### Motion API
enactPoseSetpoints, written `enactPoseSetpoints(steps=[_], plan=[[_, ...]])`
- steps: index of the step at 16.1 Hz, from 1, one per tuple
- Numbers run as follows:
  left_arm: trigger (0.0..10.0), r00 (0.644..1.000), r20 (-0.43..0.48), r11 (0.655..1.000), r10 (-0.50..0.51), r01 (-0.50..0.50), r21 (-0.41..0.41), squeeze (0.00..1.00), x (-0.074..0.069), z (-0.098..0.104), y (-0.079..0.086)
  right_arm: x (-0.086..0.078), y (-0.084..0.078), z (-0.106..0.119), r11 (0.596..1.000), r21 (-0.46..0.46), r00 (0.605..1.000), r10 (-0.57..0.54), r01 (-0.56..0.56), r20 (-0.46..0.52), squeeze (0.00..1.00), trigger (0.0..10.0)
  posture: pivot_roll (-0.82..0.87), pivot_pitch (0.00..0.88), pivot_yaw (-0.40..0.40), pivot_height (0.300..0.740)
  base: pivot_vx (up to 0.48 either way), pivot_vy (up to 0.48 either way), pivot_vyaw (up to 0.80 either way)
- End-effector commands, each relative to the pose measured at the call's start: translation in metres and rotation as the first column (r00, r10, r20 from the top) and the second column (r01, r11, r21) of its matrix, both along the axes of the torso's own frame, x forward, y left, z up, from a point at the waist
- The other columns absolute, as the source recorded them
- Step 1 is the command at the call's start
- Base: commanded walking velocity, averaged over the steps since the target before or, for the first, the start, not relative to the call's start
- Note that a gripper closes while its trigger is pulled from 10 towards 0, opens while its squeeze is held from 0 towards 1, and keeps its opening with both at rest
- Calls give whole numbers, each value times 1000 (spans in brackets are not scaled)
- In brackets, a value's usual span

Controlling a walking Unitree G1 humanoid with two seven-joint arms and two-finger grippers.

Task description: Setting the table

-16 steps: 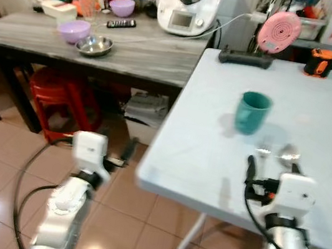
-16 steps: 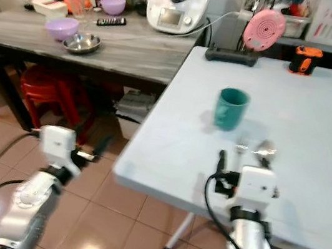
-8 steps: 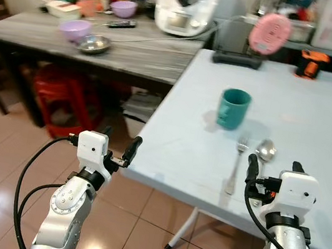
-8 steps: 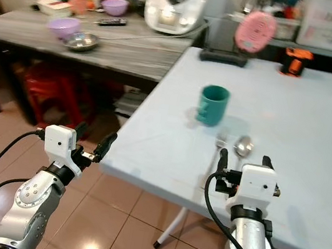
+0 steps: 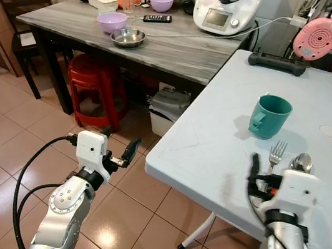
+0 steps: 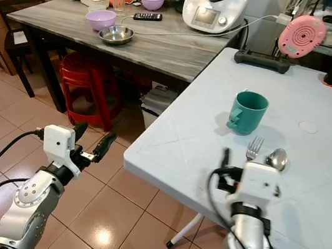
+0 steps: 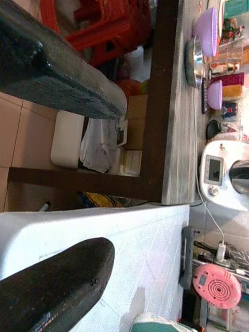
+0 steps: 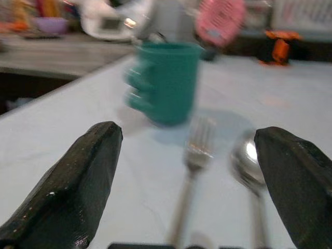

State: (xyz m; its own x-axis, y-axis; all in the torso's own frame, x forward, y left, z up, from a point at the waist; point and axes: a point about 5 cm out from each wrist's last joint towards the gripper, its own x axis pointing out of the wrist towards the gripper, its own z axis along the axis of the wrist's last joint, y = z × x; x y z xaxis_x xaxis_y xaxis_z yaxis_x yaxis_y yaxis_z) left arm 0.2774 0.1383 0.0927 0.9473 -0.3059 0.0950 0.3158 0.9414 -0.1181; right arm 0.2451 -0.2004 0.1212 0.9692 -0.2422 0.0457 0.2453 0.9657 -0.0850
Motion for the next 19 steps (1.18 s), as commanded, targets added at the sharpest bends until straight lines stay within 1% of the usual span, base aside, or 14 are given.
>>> enactPoseSetpoints(steps=[1, 3, 6, 7, 8, 10, 12, 14, 16, 17, 18, 19], plan=[[10000, 1000, -6, 1000, -23, 23, 3, 0, 0, 0, 1, 1, -5, -5, 998, 40, 998, -44, 45, -36, 0, 10000, -161, 0, 94, 740, 0, 0, 0], [10000, 997, -9, 996, -83, 83, 22, 0, 0, 0, -3, 6, -7, -7, 997, 59, 997, -53, 57, -65, 0, 10000, -160, 0, 93, 740, 0, 0, 0], [10000, 988, -35, 987, -154, 155, 32, 0, 1, -2, -4, 22, -6, -6, 997, 59, 994, -53, 58, -98, 0, 10000, -158, 6, 91, 740, 0, 0, 0], [10000, 976, -51, 976, -214, 216, 41, 0, -1, -5, -6, 31, -3, -4, 997, 57, 992, -52, 59, -112, 0, 10000, -157, 10, 90, 740, 0, 0, 0], [10000, 968, -52, 967, -247, 250, 53, 0, -3, -5, -8, 36, -2, -4, 997, 50, 989, -45, 53, -138, 0, 10000, -156, 16, 88, 740, 0, 0, 0], [10000, 954, -67, 955, -292, 295, 43, 0, -5, -7, -12, 41, -4, -7, 995, 64, 983, -68, 80, -172, 0, 10000, -155, 22, 88, 740, 0, 0, 0], [10000, 942, -73, 942, -329, 333, 53, 0, -9, -8, -15, 49, -7, -11, 995, 68, 974, -61, 78, -220, 0, 10000, -155, 27, 95, 740, 0, 0, 0], [10000, 938, -75, 938, -339, 343, 46, 0, -9, -8, -17, 56, -6, -11, 996, 70, 969, -40, 58, -243, 0, 10000, -156, 31, 95, 740, 0, 0, 0], [10000, 934, -75, 935, -348, 352, 38, 0, -9, -8, -18, 58, -3, -13, 996, 79, 966, -25, 47, -257, 0, 10000, -154, 29, 93, 740, 0, 0, 0], [10000, 930, -76, 932, -359, 362, 27, 0, -9, -8, -19, 58, -1, -15, 996, 84, 964, -12, 35, -265, 0, 7020, -154, 28, 93, 740, 0, 0, 0], [10000, 924, -76, 926, -374, 376, 19, 0, -9, -8, -20, 60, 2, -17, 996, 84, 961, 10, 14, -278, 0, 7176, -155, 27, 93, 740, 0, 0, 0], [10000, 919, -77, 921, -387, 390, 19, 0, -10, -8, -21, 62, 5, -17, 997, 84, 960, 26, -2, -280, 0, 10000, -155, 27, 93, 740, 0, 0, 0]])
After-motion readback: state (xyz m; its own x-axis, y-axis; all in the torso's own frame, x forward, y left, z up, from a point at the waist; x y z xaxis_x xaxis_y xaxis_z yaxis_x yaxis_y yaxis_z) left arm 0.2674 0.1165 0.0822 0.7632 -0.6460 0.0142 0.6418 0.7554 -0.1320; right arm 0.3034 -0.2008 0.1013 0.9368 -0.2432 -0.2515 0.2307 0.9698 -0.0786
